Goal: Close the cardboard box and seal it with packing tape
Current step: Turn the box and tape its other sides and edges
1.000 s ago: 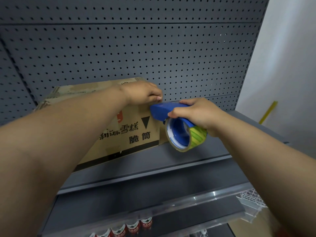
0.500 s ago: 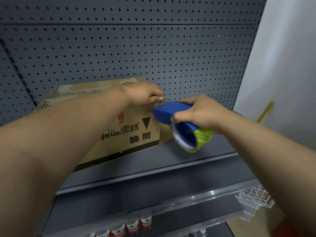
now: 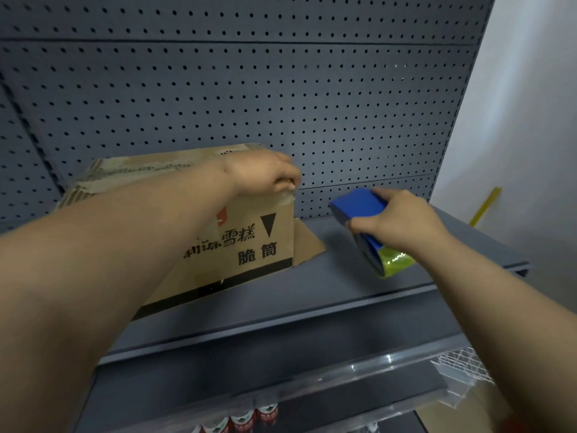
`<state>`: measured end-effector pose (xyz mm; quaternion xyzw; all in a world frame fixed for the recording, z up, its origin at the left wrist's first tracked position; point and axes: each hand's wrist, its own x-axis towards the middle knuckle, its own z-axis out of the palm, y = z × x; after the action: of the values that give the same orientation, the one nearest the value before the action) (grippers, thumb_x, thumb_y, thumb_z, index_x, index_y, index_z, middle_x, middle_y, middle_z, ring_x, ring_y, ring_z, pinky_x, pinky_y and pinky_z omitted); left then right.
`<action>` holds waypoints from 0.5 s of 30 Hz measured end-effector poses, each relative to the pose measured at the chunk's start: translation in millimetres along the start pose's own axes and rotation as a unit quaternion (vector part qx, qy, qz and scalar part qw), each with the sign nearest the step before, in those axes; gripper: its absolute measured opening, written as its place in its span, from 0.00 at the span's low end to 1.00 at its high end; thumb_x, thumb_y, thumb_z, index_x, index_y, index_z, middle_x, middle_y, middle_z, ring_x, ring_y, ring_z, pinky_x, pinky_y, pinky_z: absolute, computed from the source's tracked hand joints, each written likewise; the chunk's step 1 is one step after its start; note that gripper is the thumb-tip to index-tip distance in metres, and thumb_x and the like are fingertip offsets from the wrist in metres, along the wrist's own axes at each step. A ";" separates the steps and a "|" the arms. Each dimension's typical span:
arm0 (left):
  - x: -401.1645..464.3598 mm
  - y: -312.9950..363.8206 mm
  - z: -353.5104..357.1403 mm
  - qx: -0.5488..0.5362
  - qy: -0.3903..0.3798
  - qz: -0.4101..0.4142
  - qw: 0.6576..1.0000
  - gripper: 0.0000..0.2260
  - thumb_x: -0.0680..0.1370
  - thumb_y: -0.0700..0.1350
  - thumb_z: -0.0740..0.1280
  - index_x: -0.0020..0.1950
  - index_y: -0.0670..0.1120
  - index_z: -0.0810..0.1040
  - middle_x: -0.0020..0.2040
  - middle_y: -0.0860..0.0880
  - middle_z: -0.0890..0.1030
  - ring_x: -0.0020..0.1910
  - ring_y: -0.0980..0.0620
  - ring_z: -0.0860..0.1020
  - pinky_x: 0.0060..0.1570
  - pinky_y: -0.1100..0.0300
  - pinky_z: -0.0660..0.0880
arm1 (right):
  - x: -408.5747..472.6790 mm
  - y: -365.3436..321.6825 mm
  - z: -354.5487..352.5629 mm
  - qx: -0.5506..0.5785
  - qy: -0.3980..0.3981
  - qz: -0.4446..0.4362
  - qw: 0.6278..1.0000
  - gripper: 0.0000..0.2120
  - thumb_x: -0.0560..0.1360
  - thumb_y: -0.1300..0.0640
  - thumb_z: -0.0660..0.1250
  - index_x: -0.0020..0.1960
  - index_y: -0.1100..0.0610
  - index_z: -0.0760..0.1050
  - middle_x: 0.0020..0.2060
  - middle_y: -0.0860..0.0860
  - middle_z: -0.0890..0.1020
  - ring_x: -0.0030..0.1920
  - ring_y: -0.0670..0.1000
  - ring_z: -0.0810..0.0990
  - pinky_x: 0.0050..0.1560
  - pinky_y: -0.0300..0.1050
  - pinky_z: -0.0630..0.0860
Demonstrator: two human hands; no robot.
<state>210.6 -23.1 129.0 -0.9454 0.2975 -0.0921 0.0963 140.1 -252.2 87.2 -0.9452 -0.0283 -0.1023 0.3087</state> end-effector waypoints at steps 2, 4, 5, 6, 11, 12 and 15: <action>-3.0 4.4 -0.7 0.041 -0.024 0.008 0.999 0.13 0.81 0.48 0.57 0.62 0.49 0.74 0.63 0.46 0.71 0.57 0.48 0.73 0.54 0.58 0.70 | 6.7 -6.6 -5.0 0.040 0.034 -0.008 0.999 0.24 0.67 0.49 0.71 0.60 0.54 0.74 0.51 0.51 0.78 0.45 0.51 0.72 0.43 0.44 0.70; -5.4 10.6 -1.0 0.109 -0.051 0.012 0.993 0.15 0.80 0.51 0.57 0.65 0.50 0.72 0.65 0.43 0.68 0.61 0.45 0.70 0.56 0.53 0.72 | 13.3 -14.6 -5.7 0.076 0.059 -0.022 0.995 0.25 0.67 0.48 0.71 0.62 0.52 0.73 0.50 0.49 0.77 0.46 0.50 0.72 0.43 0.44 0.68; -6.7 13.4 -0.9 0.142 -0.058 0.012 0.988 0.16 0.80 0.52 0.56 0.66 0.51 0.71 0.65 0.42 0.67 0.65 0.43 0.68 0.58 0.51 0.72 | 16.5 -18.9 -5.3 0.092 0.070 -0.033 0.993 0.26 0.67 0.48 0.71 0.63 0.52 0.72 0.52 0.49 0.77 0.47 0.49 0.72 0.44 0.43 0.68; -8.3 16.7 -1.1 0.166 -0.061 0.008 0.984 0.17 0.81 0.53 0.55 0.67 0.52 0.70 0.66 0.41 0.67 0.68 0.41 0.65 0.59 0.48 0.72 | 19.4 -23.3 -4.5 0.110 0.080 -0.044 0.990 0.28 0.67 0.47 0.71 0.65 0.52 0.71 0.54 0.49 0.77 0.48 0.49 0.72 0.45 0.43 0.68; -14.1 36.8 -2.0 0.190 -0.072 -0.045 0.978 0.17 0.81 0.55 0.53 0.67 0.56 0.69 0.68 0.41 0.65 0.73 0.35 0.56 0.63 0.41 0.69 | 28.6 -42.4 3.7 0.195 0.128 -0.080 0.969 0.38 0.67 0.45 0.72 0.73 0.51 0.63 0.65 0.47 0.73 0.63 0.49 0.72 0.55 0.42 0.70; -14.2 40.5 -1.7 0.185 -0.076 -0.057 0.978 0.17 0.80 0.56 0.53 0.67 0.57 0.70 0.69 0.42 0.64 0.73 0.34 0.55 0.64 0.40 0.68 | 30.5 -45.9 5.0 0.210 0.135 -0.083 0.965 0.38 0.66 0.44 0.72 0.72 0.50 0.63 0.65 0.47 0.73 0.63 0.49 0.72 0.57 0.43 0.71; -16.1 49.4 -1.3 0.156 -0.087 -0.084 0.980 0.18 0.79 0.60 0.54 0.65 0.59 0.72 0.72 0.44 0.62 0.73 0.33 0.52 0.68 0.36 0.58 | 36.5 -57.1 4.8 0.250 0.150 -0.091 0.952 0.37 0.66 0.43 0.72 0.72 0.49 0.64 0.65 0.46 0.73 0.62 0.47 0.72 0.57 0.44 0.72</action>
<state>170.4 -53.6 116.7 -0.9449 0.1891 -0.0624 0.2599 169.9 -203.5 124.1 -0.8052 -0.0918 -0.2599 0.5250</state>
